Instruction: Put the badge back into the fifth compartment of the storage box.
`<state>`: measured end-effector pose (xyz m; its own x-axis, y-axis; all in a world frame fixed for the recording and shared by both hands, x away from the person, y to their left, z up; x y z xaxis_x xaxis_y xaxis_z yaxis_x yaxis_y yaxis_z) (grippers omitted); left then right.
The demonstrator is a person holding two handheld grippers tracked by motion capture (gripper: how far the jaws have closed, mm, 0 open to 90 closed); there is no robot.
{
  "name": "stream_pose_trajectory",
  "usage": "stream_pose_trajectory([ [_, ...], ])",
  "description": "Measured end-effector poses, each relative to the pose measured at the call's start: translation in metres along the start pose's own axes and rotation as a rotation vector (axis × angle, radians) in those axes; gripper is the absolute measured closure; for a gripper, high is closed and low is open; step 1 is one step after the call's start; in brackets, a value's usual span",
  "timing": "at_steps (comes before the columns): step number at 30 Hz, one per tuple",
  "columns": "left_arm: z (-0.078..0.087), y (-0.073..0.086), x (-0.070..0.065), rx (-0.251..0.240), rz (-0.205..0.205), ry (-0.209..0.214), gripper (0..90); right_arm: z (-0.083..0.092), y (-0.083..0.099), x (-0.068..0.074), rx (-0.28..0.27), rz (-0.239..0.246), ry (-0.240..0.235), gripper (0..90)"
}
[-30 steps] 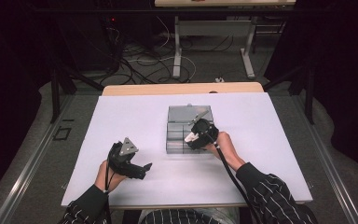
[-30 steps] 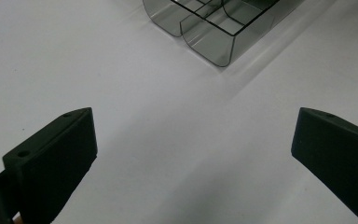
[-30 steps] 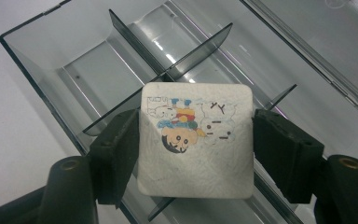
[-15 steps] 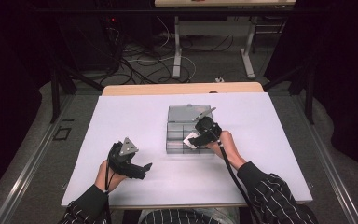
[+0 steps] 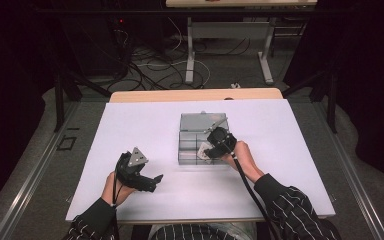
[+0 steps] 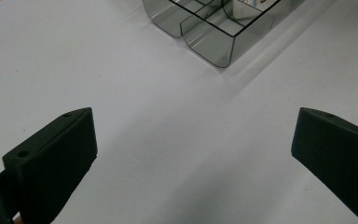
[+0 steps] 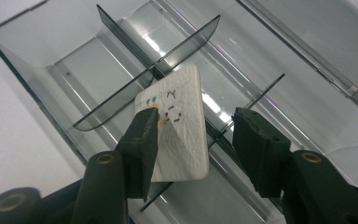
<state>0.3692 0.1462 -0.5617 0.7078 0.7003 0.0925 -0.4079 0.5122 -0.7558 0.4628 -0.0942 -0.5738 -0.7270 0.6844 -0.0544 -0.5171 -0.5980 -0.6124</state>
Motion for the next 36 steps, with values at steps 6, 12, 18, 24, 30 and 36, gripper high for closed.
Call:
stream_pose_trajectory([
  [6,0.0,0.0,0.0,-0.003,0.002,-0.001,0.1,0.01,-0.002,0.0,-0.04,-0.035,-0.03,41.3],
  [12,0.001,0.0,0.001,-0.006,0.0,0.0,0.1,0.025,0.002,-0.004,-0.056,-0.071,-0.073,25.9],
  [18,0.001,0.0,0.0,0.0,0.002,0.008,0.1,0.041,0.009,-0.008,-0.105,-0.094,-0.104,13.2],
  [24,0.001,0.0,0.0,0.002,0.005,0.01,0.1,0.052,0.021,-0.012,-0.128,-0.101,-0.136,2.0],
  [30,0.002,0.001,0.001,0.0,0.01,0.009,0.1,0.061,0.03,-0.013,-0.145,-0.096,-0.157,0.0],
  [36,0.002,0.001,0.0,0.002,0.005,0.012,0.1,0.068,0.042,-0.012,-0.166,-0.1,-0.163,0.0],
])
Point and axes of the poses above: each handheld gripper's, and its own axes: z roughly backward along the jaws, y roughly out of its underside, x roughly to its left, the point moved 7 cm from there along -z, roughly forward along the jaws, and after that the axes turned 3 degrees about -x, right-handed, at the moved point
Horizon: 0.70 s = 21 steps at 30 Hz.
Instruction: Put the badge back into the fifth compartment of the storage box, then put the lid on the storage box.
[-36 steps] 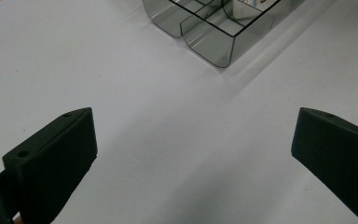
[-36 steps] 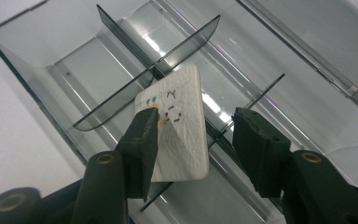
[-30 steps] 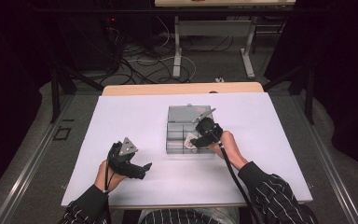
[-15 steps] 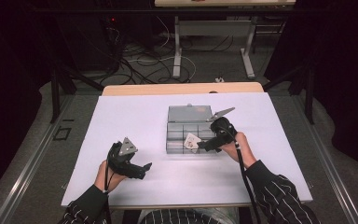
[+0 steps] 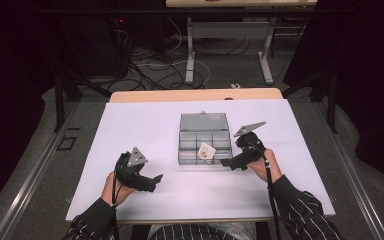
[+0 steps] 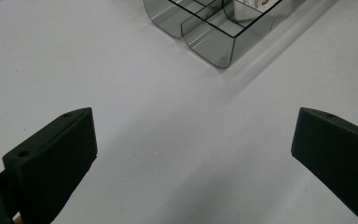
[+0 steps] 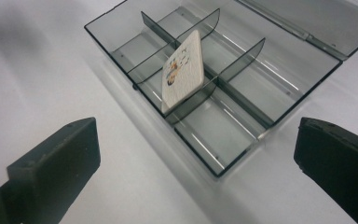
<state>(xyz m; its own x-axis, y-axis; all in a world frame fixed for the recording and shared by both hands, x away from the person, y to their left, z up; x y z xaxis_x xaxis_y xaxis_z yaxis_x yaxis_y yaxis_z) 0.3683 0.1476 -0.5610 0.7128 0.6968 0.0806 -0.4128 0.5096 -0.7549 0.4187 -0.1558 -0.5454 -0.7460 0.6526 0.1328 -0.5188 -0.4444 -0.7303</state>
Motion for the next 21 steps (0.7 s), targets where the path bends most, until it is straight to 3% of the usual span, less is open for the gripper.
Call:
stream_pose_trajectory([
  [13,-0.001,0.0,0.0,-0.003,0.002,-0.002,0.1,0.017,0.017,-0.002,-0.004,-0.001,0.014,0.0],
  [21,-0.002,-0.003,0.001,-0.008,0.0,-0.002,0.1,0.022,0.022,-0.006,-0.055,0.011,0.023,0.0],
])
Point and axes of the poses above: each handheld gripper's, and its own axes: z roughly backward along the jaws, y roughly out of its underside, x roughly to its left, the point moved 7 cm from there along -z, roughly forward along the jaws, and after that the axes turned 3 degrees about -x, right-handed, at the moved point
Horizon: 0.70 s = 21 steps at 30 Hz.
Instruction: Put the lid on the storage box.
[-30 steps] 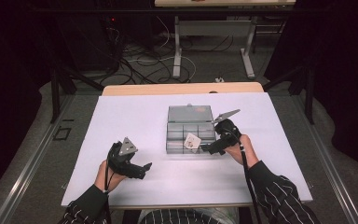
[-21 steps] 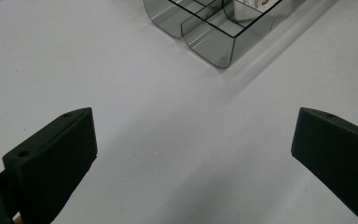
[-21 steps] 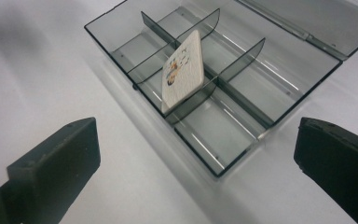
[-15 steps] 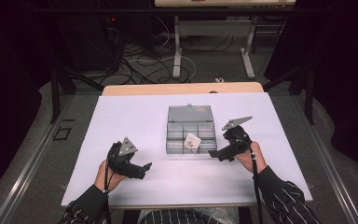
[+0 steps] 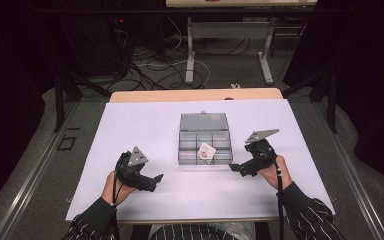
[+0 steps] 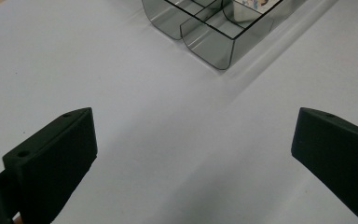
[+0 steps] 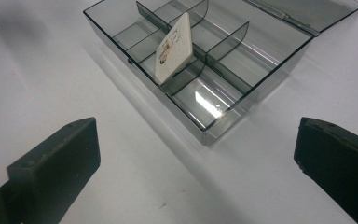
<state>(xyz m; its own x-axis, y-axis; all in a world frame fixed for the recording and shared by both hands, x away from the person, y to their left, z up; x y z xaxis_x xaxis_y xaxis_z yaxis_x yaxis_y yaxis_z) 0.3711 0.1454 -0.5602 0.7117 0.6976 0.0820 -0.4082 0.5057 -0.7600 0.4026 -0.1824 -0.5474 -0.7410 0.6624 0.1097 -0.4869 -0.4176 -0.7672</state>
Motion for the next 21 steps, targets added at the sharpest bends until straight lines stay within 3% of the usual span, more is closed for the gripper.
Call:
stream_pose_trajectory([
  [2,-0.001,-0.002,0.0,-0.002,0.001,-0.001,0.1,0.002,0.003,0.0,0.023,-0.009,-0.003,0.0],
  [9,-0.013,-0.015,-0.004,0.003,-0.014,0.013,0.1,0.004,0.003,-0.003,-0.022,0.012,0.003,0.0],
  [14,-0.027,-0.025,-0.008,0.017,-0.01,0.034,0.1,0.001,0.005,-0.002,-0.006,0.043,-0.025,0.0],
  [17,-0.035,-0.034,-0.008,0.029,-0.005,0.054,0.1,-0.001,0.007,0.0,0.014,0.041,-0.032,0.0],
  [21,-0.045,-0.049,-0.007,0.026,-0.011,0.062,0.1,-0.002,0.005,0.0,-0.005,0.028,-0.033,0.0],
])
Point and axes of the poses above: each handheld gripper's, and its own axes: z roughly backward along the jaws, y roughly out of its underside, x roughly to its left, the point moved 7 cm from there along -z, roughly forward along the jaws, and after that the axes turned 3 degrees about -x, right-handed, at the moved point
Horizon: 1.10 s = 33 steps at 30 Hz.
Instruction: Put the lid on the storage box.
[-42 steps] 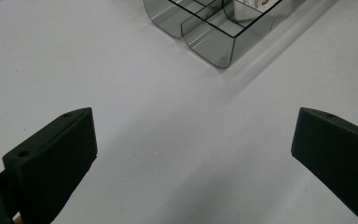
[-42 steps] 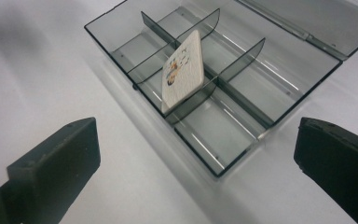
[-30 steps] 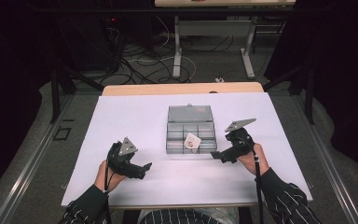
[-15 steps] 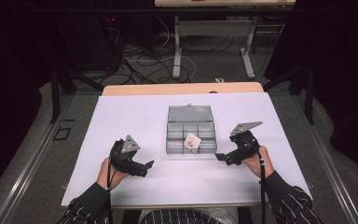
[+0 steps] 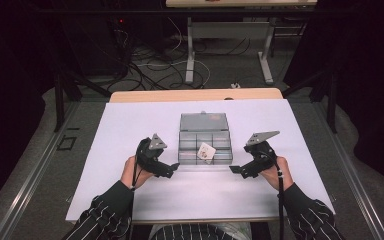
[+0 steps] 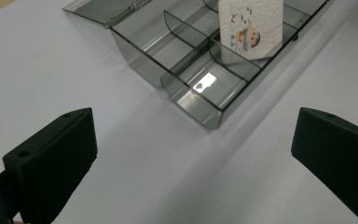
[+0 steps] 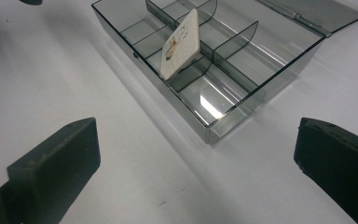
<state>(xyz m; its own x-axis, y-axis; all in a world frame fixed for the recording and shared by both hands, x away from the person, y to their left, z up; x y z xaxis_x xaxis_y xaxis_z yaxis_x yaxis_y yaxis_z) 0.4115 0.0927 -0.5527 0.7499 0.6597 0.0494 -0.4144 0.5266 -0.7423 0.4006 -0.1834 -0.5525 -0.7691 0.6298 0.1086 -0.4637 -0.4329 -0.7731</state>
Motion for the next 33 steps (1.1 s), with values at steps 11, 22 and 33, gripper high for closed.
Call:
stream_pose_trajectory([
  [11,-0.029,-0.041,0.003,-0.015,-0.012,0.001,0.1,0.005,0.0,-0.004,0.0,0.003,0.024,0.0],
  [22,-0.048,-0.064,0.01,-0.036,0.015,-0.013,24.1,0.005,0.0,-0.006,-0.005,0.004,0.038,0.0],
  [33,-0.074,-0.057,0.004,0.006,0.057,0.039,55.5,0.004,0.001,-0.006,0.021,0.008,0.041,0.0],
])
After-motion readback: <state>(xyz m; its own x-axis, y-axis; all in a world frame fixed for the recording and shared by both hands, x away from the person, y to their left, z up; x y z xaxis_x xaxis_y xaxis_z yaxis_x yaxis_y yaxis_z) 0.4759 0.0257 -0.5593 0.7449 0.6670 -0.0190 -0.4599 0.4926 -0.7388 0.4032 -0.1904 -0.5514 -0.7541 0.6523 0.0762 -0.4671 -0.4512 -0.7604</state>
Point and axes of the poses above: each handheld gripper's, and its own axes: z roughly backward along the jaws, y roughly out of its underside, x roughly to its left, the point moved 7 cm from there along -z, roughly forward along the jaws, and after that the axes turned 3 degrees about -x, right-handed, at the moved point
